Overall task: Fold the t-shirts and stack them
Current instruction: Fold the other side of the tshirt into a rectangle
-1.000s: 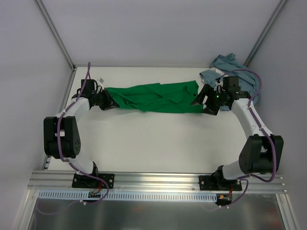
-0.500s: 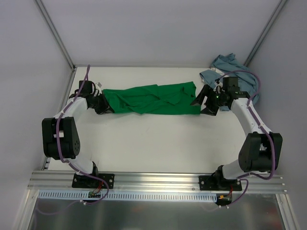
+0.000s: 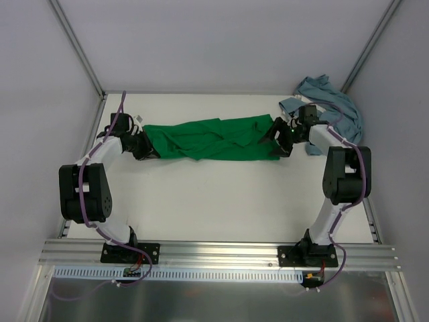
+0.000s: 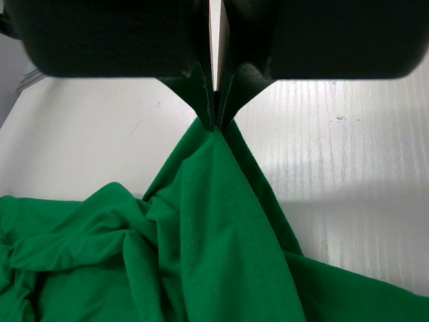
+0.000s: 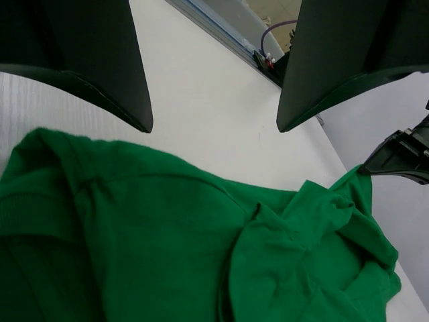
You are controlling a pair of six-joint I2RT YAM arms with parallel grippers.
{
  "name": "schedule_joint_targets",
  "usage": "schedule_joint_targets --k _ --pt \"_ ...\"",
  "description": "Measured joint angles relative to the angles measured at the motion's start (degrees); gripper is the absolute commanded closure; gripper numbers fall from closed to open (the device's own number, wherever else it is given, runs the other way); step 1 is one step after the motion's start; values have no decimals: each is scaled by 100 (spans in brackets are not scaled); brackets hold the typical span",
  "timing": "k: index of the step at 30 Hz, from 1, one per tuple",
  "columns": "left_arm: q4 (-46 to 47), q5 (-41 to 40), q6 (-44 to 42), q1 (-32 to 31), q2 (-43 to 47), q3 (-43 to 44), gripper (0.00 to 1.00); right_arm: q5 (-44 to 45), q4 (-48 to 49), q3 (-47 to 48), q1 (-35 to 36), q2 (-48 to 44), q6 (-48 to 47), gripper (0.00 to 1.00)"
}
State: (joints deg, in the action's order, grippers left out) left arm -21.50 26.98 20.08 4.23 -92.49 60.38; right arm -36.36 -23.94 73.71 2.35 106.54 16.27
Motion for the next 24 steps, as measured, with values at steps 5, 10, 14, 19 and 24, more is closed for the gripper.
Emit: schedule_joint_targets --k 5,10,14,19,24 --pt "11 17 4 0 0 -2 100 -74 96 549 52 337 109 21" --pt "61 120 9 0 -2 -7 100 -177 251 1029 127 826 179 21" --pt "114 144 9 0 -7 -26 100 -192 295 1123 214 1318 256 21" --pt "131 155 9 0 -15 -33 100 -293 319 1121 280 1593 339 21" --pt "109 157 4 0 -17 -26 100 -179 271 1132 284 1593 339 20"
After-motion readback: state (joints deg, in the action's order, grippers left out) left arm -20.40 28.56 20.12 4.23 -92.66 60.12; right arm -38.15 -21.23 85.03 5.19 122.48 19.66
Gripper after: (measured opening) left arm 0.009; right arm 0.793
